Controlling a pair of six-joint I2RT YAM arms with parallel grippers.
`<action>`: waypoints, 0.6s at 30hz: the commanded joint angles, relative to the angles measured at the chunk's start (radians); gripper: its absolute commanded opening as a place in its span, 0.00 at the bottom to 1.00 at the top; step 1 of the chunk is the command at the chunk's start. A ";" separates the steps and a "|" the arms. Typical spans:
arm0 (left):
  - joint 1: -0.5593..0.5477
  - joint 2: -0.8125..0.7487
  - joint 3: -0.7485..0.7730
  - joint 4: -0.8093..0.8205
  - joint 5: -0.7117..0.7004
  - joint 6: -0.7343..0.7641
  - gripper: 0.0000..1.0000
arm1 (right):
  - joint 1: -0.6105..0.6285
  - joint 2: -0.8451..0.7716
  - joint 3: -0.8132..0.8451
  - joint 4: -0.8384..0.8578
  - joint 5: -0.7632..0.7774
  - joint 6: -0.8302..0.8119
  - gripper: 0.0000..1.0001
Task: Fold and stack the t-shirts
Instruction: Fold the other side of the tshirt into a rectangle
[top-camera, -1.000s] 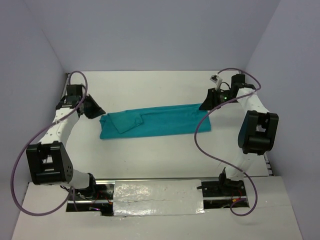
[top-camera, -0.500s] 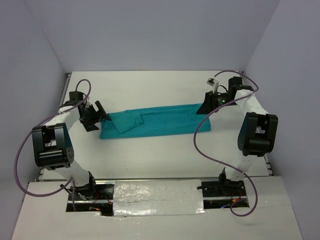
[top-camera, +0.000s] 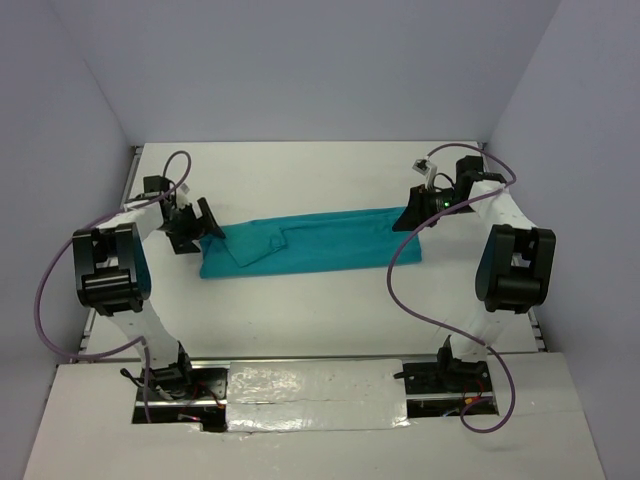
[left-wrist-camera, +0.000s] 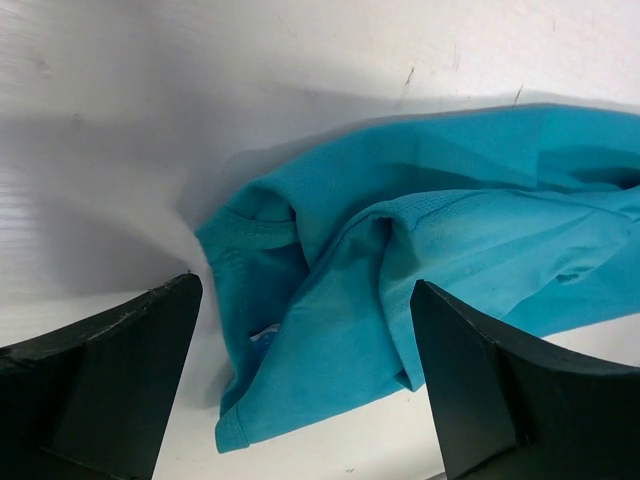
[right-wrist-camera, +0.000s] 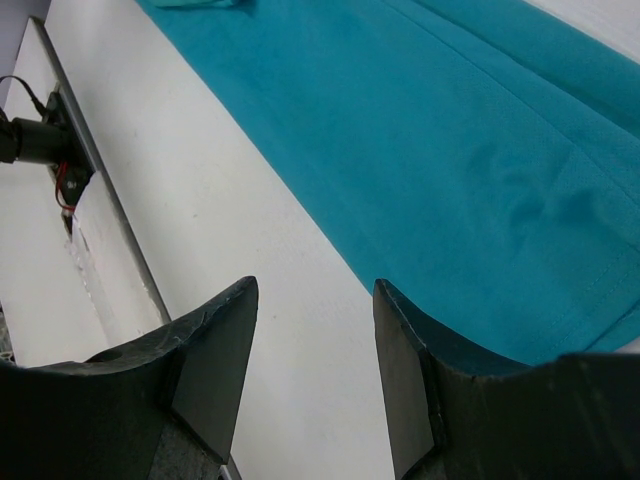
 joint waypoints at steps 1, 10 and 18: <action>-0.001 0.027 0.025 0.010 0.079 0.051 1.00 | 0.003 -0.019 0.004 -0.012 -0.022 -0.009 0.58; -0.001 0.088 0.056 0.004 0.073 0.047 0.93 | 0.004 -0.023 0.001 -0.009 -0.026 -0.005 0.58; -0.001 0.120 0.065 -0.005 0.021 0.045 0.73 | 0.003 -0.032 -0.005 -0.004 -0.028 -0.004 0.58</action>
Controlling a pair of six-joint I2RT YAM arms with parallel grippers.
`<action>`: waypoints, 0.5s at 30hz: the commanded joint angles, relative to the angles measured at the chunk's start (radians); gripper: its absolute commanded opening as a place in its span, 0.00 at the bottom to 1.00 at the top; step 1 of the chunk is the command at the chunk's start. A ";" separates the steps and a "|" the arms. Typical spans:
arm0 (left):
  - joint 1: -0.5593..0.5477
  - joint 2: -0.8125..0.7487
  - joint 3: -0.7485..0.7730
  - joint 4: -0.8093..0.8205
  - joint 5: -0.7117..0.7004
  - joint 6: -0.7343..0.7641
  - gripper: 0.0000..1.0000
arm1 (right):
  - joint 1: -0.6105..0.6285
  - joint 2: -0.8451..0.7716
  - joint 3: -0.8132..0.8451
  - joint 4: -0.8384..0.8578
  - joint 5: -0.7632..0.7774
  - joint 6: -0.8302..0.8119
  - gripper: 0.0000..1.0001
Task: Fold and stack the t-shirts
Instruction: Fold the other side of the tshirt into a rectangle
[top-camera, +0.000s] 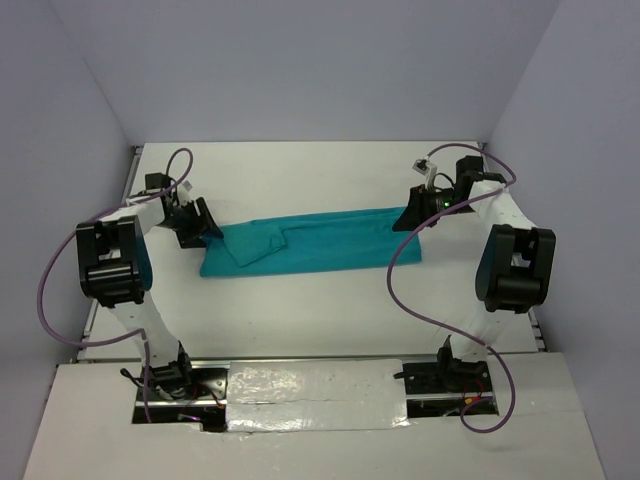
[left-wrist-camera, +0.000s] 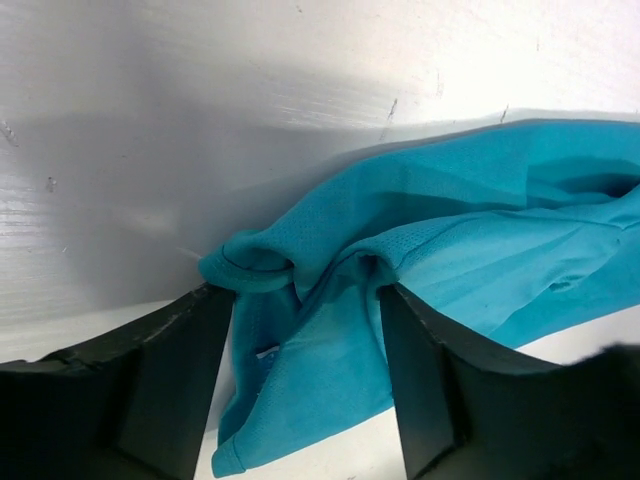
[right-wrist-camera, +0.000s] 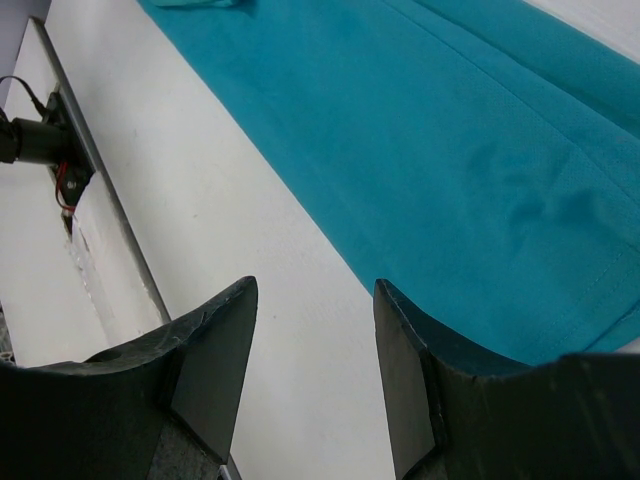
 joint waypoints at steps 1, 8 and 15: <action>-0.002 0.044 0.010 -0.009 -0.033 0.020 0.72 | 0.003 -0.032 -0.007 -0.005 -0.026 -0.005 0.58; -0.004 0.043 -0.002 0.009 0.010 0.022 0.51 | 0.001 -0.031 -0.008 -0.010 -0.027 -0.010 0.58; -0.001 -0.012 -0.022 0.026 0.030 0.011 0.61 | 0.001 -0.038 -0.013 -0.015 -0.021 -0.019 0.58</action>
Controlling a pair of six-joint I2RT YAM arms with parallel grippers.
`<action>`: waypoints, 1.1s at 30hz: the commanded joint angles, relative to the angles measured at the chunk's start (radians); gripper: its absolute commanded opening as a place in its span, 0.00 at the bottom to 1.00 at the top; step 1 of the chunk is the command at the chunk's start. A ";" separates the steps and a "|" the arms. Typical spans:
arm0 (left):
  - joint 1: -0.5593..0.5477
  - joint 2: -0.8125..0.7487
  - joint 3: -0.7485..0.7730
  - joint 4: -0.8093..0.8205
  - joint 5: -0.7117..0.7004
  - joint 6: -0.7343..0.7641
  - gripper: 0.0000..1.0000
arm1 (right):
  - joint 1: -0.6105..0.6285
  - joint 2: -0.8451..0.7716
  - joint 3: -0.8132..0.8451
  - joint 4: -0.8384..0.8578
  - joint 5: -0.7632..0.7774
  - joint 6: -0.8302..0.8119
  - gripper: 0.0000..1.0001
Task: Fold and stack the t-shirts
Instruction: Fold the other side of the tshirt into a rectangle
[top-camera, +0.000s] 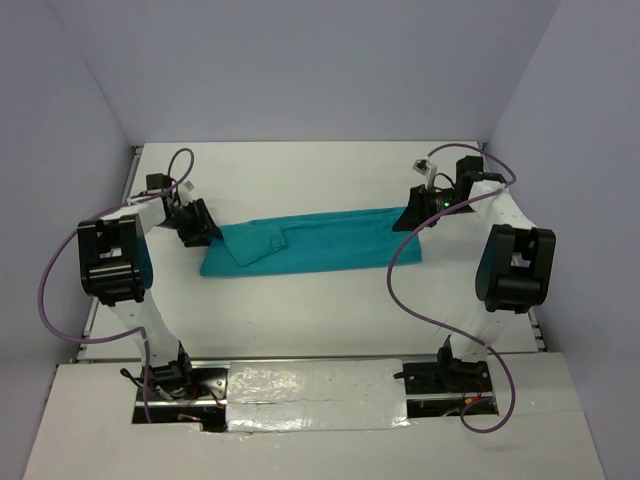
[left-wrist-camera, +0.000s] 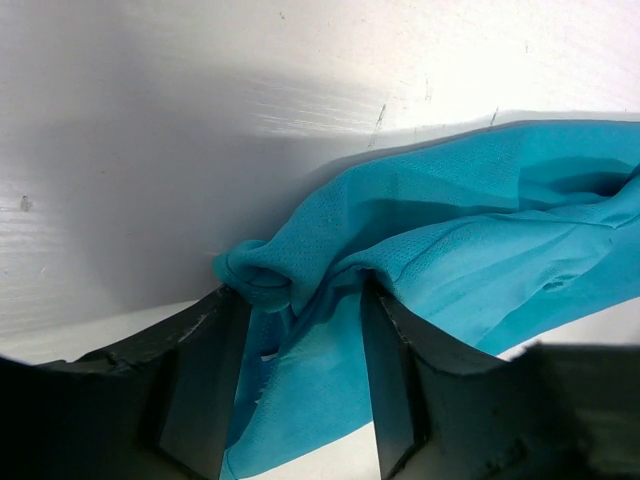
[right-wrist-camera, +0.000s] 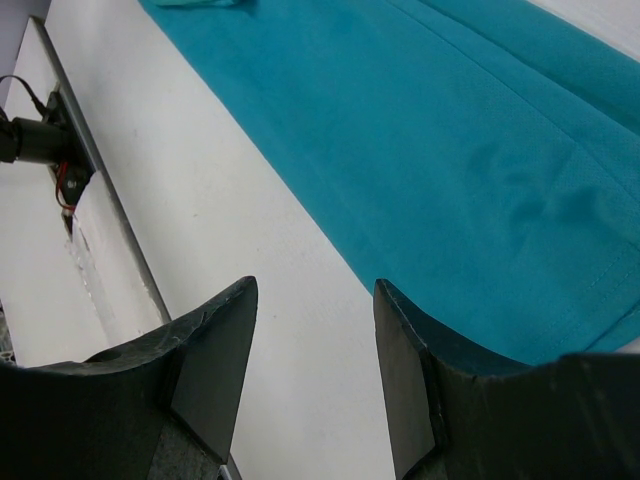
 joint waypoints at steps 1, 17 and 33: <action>0.002 -0.038 -0.024 0.008 0.004 0.009 0.61 | 0.001 -0.038 -0.014 -0.013 -0.021 -0.019 0.58; 0.087 -0.090 -0.047 -0.030 0.076 0.000 0.65 | 0.000 -0.039 -0.011 -0.010 -0.033 -0.011 0.58; 0.067 0.012 0.015 -0.048 0.098 0.043 0.88 | -0.002 -0.028 0.006 -0.014 -0.035 -0.005 0.58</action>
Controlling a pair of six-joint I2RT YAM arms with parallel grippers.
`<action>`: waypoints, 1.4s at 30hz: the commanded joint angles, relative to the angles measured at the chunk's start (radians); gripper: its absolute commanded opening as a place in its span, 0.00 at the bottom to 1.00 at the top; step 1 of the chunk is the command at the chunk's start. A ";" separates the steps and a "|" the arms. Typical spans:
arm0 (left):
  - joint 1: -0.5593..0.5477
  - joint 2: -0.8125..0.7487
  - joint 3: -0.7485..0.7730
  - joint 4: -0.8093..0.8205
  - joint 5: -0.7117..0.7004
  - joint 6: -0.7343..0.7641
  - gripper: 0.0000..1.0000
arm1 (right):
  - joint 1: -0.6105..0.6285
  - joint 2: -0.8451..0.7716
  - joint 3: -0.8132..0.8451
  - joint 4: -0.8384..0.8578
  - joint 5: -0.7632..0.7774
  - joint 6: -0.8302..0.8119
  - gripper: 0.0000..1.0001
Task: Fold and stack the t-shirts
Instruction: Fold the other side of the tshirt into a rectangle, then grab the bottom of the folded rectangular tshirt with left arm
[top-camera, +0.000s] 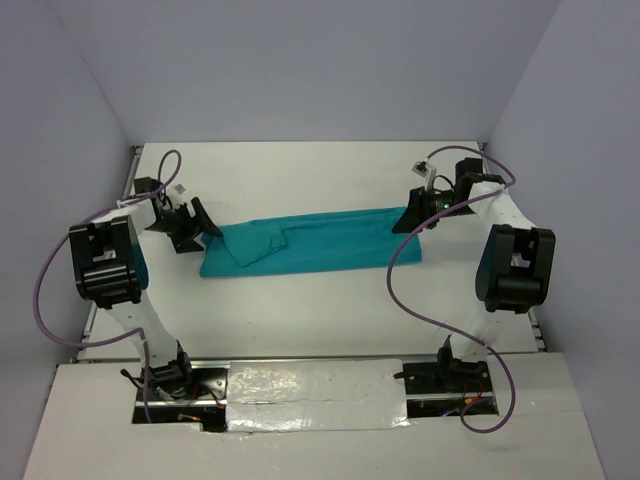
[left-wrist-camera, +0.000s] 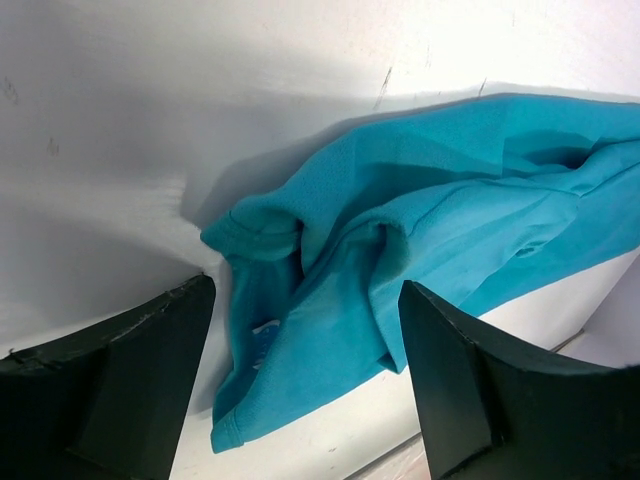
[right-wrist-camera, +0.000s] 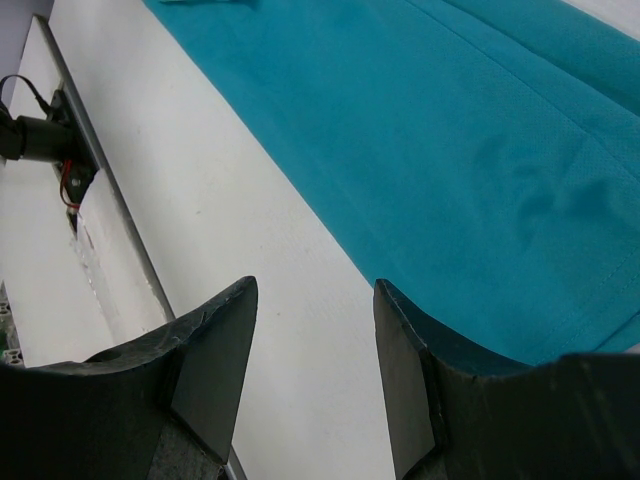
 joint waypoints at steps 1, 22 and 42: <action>-0.008 0.054 0.057 -0.023 0.008 0.042 0.88 | 0.000 -0.024 0.026 -0.015 -0.031 -0.005 0.58; -0.107 0.071 0.019 0.003 -0.081 0.010 0.62 | -0.022 -0.016 0.032 -0.030 -0.048 -0.015 0.58; -0.214 -0.165 0.151 -0.092 -0.052 -0.135 0.00 | -0.034 -0.045 0.003 -0.050 -0.040 -0.050 0.58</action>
